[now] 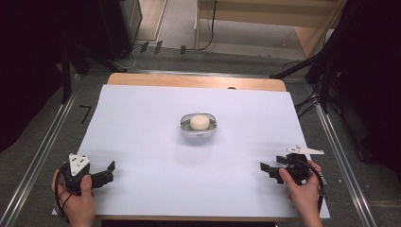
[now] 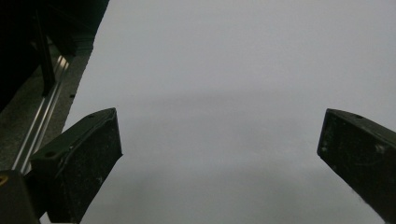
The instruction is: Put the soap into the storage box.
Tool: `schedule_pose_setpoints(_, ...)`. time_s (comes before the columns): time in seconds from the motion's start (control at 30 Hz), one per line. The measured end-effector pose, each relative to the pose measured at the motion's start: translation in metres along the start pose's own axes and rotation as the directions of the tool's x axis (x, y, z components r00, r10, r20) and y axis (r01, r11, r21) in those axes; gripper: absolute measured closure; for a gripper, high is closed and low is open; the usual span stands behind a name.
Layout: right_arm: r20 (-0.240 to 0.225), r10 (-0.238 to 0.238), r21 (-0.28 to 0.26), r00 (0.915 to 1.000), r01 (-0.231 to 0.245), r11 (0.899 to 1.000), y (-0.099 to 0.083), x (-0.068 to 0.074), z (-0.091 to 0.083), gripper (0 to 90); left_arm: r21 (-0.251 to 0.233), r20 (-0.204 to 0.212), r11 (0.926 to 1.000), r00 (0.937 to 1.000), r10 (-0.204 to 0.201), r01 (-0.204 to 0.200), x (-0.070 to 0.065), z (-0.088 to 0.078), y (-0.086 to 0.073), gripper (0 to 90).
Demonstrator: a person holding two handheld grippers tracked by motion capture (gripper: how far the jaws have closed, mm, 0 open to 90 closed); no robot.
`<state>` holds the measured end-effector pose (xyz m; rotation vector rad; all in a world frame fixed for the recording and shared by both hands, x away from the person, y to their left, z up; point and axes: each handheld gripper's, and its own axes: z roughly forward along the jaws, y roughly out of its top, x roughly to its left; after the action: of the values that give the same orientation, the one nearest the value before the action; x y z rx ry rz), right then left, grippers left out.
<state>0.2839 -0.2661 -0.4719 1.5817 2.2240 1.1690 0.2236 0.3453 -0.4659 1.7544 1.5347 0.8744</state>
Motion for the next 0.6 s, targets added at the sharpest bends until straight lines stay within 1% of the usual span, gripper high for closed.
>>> schedule_pose_setpoints(0.1,0.001,0.004,-0.007,1.0000,-0.004,1.000,-0.006,-0.006,-0.007,18.4,-0.002,-0.003,1.0000,1.0000,0.002,-0.002,-0.001,0.000,0.000,0.1)
schedule_pose_setpoints(0.37,0.034,0.024,-0.016,0.9991,-0.024,1.000,-0.022,-0.022,-0.022,18.4,-0.005,0.003,1.0000,1.0000,0.008,-0.008,-0.001,0.001,0.000,0.1)
schedule_pose_setpoints(0.4,0.035,0.033,-0.017,0.9988,-0.033,0.999,-0.023,-0.024,-0.024,18.5,-0.005,0.003,1.0000,1.0000,0.008,-0.008,-0.001,0.001,0.000,0.1)
schedule_pose_setpoints(0.6,0.050,0.050,-0.029,0.9975,-0.048,0.998,-0.030,-0.034,-0.034,18.4,-0.006,0.005,0.9999,0.9999,0.011,-0.011,-0.001,0.000,0.000,0.1)
